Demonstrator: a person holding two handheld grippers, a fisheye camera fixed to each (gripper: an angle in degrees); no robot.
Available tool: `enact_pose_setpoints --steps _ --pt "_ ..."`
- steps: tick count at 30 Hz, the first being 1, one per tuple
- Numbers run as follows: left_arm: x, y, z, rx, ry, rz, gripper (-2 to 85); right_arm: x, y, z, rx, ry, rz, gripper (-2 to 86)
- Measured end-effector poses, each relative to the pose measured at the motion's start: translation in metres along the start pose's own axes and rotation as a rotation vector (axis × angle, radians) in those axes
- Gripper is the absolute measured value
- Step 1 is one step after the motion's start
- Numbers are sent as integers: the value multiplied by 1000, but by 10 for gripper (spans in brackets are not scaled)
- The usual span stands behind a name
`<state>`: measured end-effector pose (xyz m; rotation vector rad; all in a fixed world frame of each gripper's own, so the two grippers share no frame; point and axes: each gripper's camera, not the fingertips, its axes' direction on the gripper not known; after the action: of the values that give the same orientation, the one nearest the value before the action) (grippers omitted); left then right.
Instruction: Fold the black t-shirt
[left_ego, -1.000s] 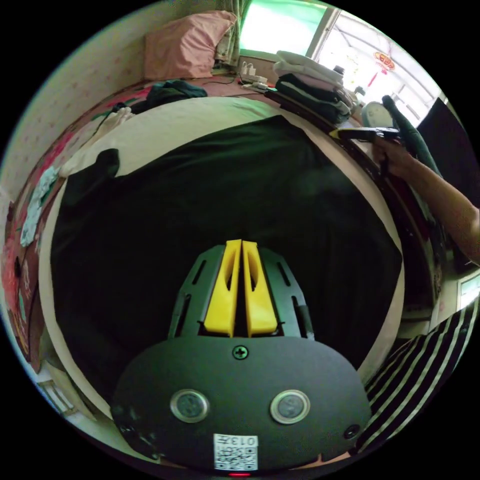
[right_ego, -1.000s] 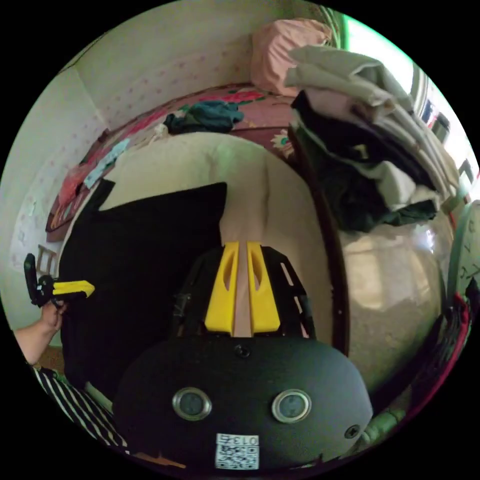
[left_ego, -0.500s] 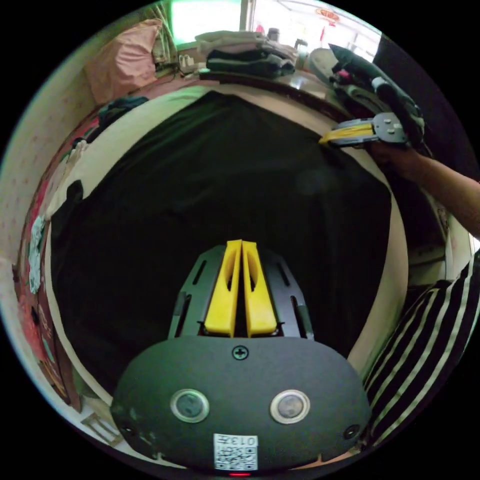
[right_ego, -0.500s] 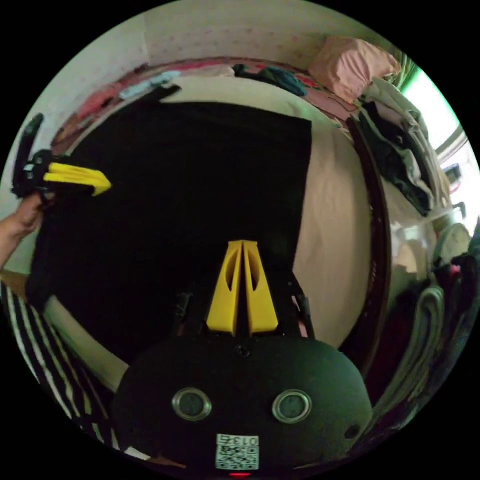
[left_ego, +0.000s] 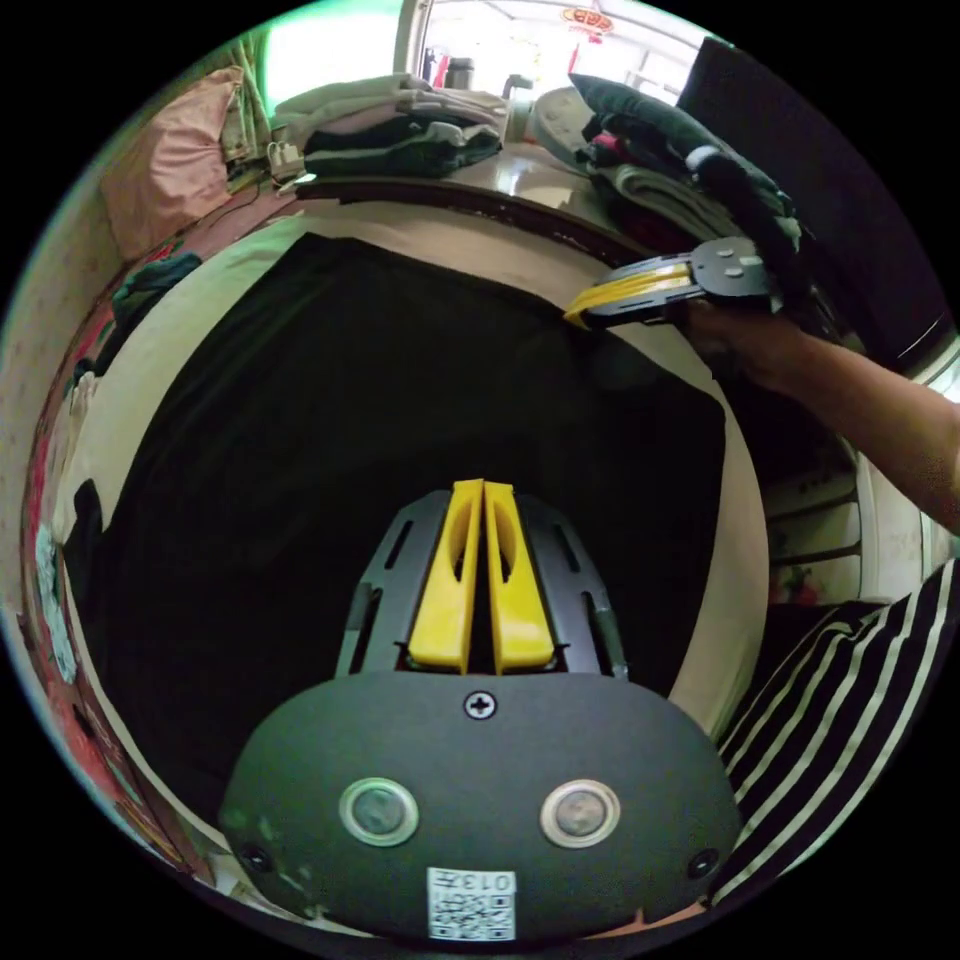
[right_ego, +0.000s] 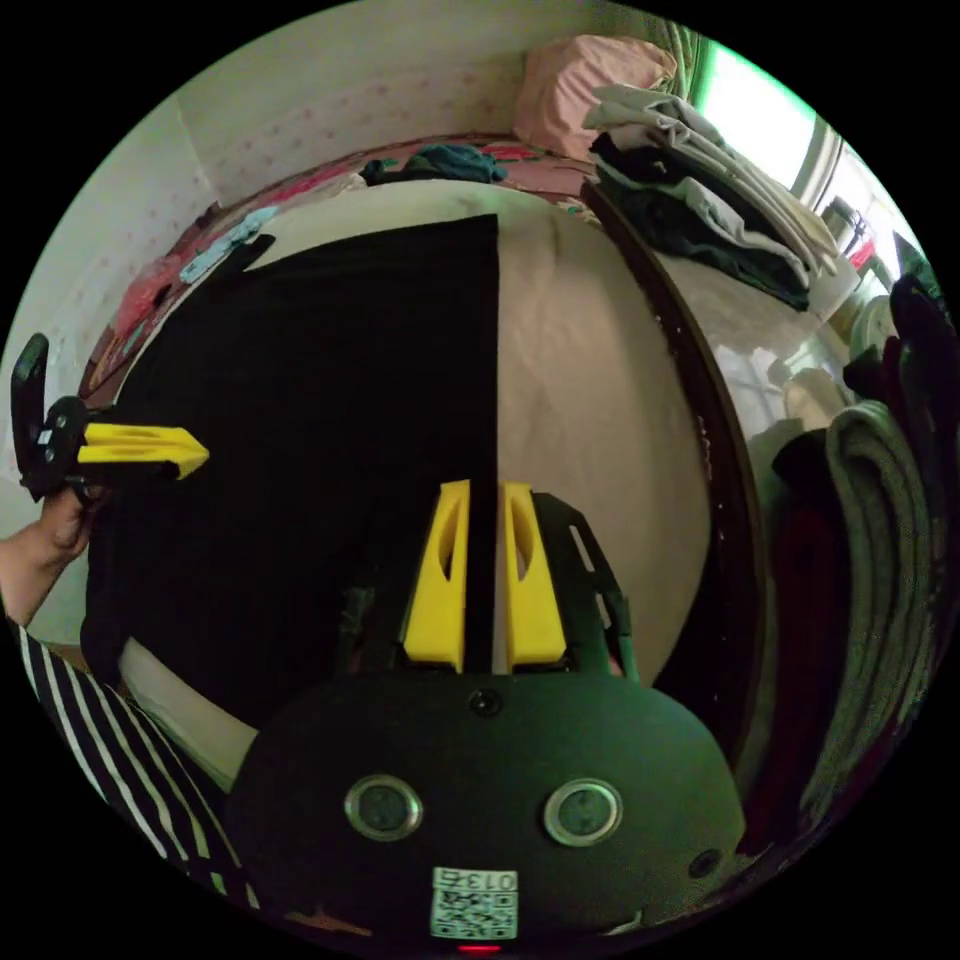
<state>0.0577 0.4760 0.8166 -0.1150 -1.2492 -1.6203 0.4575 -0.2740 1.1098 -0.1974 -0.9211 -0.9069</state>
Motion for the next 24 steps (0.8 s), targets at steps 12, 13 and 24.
enact_pose_setpoints --steps 12,13,24 --pt "-4 -33 42 -61 -10 -15 -3 -100 33 11 -7 326 -635 10" --pt "-5 -36 46 -71 -8 -13 -3 -97 32 5 15 277 -614 14" --pt "-8 -34 69 -74 20 -54 -3 15 2 13 -24 9 -26 44"
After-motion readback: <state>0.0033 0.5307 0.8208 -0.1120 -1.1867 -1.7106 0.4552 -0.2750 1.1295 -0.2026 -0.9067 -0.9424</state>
